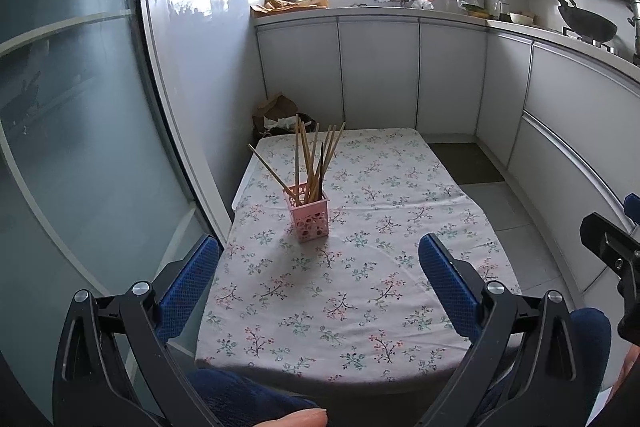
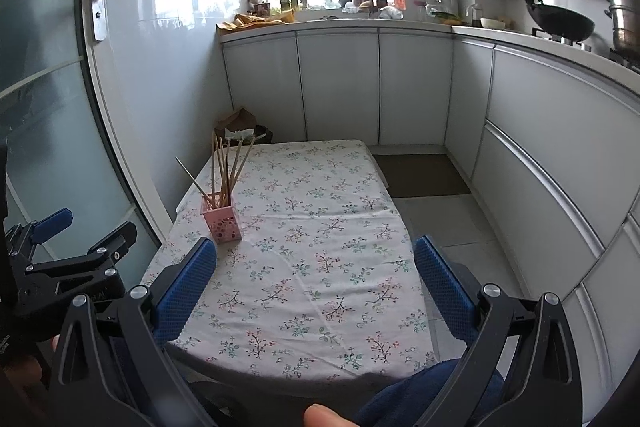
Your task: Organize utensils
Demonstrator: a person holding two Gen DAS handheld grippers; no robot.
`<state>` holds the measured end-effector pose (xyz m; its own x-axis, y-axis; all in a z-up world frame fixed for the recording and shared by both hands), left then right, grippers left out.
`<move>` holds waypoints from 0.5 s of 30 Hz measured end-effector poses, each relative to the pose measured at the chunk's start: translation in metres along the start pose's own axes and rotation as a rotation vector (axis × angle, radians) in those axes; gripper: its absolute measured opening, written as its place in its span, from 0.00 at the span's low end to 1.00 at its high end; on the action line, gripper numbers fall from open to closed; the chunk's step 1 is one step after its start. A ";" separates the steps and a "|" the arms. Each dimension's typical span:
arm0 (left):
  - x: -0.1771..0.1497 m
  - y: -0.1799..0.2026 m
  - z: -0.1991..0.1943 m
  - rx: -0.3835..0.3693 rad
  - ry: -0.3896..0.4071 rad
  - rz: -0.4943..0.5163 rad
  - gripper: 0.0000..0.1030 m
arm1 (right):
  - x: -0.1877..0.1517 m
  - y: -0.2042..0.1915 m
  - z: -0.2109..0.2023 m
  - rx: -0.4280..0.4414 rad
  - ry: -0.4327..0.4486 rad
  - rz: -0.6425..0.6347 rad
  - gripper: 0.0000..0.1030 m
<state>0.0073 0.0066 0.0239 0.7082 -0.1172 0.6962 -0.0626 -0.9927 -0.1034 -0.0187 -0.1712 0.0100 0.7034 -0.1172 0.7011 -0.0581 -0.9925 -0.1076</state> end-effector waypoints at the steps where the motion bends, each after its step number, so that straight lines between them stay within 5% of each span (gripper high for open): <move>1: 0.001 0.000 0.000 0.002 0.001 0.002 0.93 | 0.000 0.000 0.000 0.002 0.000 0.002 0.94; 15: 0.001 -0.001 0.005 -0.006 -0.009 -0.006 0.93 | 0.002 0.001 0.003 0.002 0.004 0.002 0.94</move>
<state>0.0115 0.0080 0.0210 0.7149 -0.1108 0.6904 -0.0622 -0.9935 -0.0949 -0.0158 -0.1720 0.0092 0.7003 -0.1193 0.7038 -0.0579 -0.9922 -0.1106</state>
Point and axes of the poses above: each gripper's, at about its wrist camera, not at the fingertips, and z roughly the way its jaws point, y to its right, x to its top, the point moved 4 cm from there along z, roughly the way its jaws point, and after that the axes turned 12 degrees about -y, right-handed, at the moved point
